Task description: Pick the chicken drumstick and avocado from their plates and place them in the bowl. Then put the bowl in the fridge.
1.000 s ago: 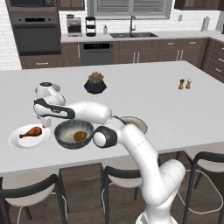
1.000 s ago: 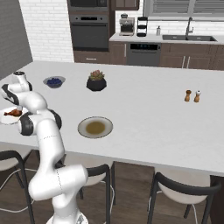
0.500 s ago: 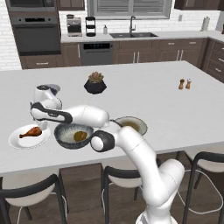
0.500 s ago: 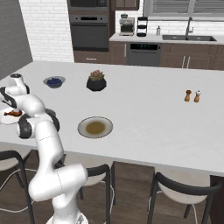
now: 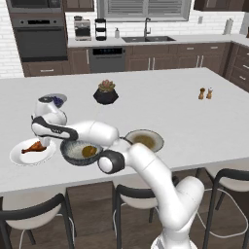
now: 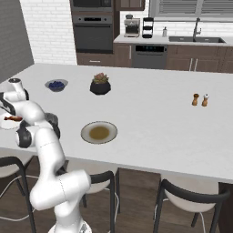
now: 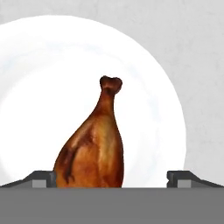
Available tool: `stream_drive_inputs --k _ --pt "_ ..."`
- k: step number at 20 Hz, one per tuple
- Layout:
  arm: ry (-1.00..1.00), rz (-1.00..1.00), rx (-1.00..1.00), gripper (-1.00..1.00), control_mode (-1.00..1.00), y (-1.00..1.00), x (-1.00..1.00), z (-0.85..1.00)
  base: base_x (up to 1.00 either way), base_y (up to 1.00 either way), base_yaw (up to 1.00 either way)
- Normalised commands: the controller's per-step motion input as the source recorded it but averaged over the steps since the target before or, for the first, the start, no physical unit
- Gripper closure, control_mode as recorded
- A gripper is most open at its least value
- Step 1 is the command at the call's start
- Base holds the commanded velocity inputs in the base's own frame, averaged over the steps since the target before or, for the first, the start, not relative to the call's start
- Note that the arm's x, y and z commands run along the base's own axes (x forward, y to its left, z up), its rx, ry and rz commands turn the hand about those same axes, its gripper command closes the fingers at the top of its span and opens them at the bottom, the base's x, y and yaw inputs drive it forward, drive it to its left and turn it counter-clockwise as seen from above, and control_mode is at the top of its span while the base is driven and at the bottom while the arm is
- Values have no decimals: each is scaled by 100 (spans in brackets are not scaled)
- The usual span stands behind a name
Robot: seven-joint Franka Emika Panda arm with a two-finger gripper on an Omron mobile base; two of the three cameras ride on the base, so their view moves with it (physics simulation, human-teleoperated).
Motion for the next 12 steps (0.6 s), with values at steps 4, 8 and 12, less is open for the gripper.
stream_drive_inputs --k 4,8,12 --pt "0 0 0 -100 -100 2 0 -13 0 0 0" --pt "0 0 0 -100 -100 14 0 -10 0 0 0" --pt "0 0 0 -100 -100 21 -4 -2 0 0 0"
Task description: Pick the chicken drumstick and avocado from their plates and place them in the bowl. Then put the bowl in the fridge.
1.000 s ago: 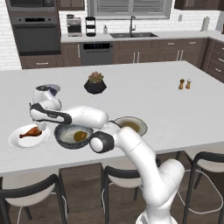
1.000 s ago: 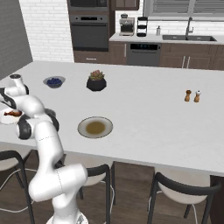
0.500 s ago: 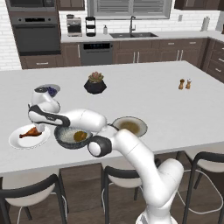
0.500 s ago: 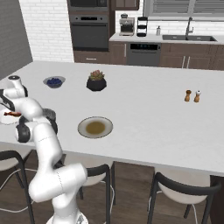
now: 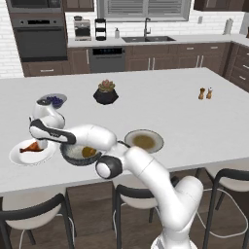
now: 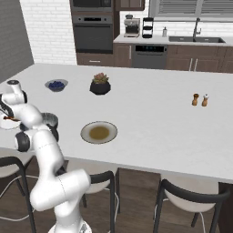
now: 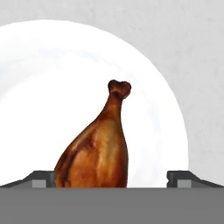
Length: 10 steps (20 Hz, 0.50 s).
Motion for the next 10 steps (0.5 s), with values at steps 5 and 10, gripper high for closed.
stream_drive_inputs --k 5,10 --pt "0 0 0 -100 -100 21 -13 0 0 0 0" --pt "0 0 0 -100 -100 15 -13 0 0 0 0"
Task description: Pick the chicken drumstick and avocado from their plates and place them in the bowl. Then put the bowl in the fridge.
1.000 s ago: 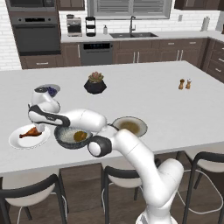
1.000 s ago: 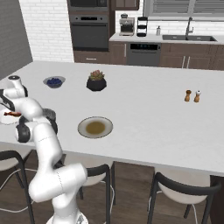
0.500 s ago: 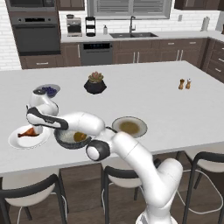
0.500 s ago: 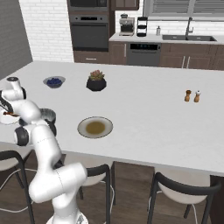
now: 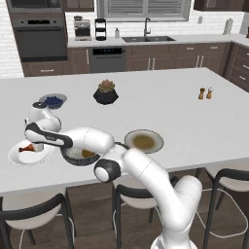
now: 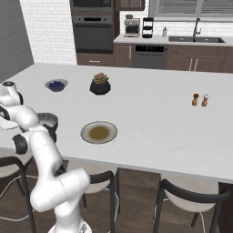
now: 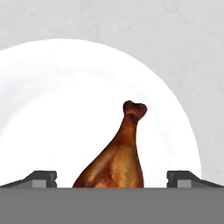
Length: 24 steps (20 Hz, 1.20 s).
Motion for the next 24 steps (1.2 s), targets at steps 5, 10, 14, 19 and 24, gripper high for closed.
stream_drive_inputs --k 5,10,14,19,24 --pt "0 0 0 -100 -100 9 -21 -3 0 0 0" --pt "-1 0 0 -100 -100 -15 -9 -17 0 0 0" --pt "-2 -2 0 -100 -100 -32 -4 -30 0 0 0" --pt "-3 -1 0 -100 -100 -14 -9 -37 0 0 0" --pt "-6 -1 0 -100 -100 0 -7 -42 0 0 0"
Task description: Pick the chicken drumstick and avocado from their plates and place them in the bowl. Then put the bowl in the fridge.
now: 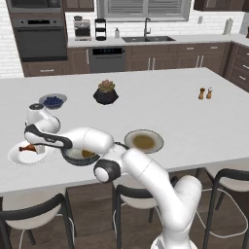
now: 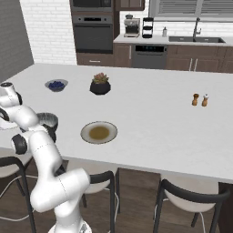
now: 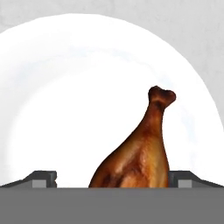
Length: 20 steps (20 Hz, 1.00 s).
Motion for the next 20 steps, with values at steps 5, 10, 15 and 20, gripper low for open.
stream_drive_inputs --k 5,10,15,20 --pt "-6 -1 0 -100 -100 0 -9 -44 0 0 0" --pt "-1 0 0 -100 -100 -1 -1 -27 0 0 0" --pt "0 0 0 -100 -100 0 -1 -14 0 0 0" --pt "0 0 0 -100 -100 0 -3 -32 0 0 0"
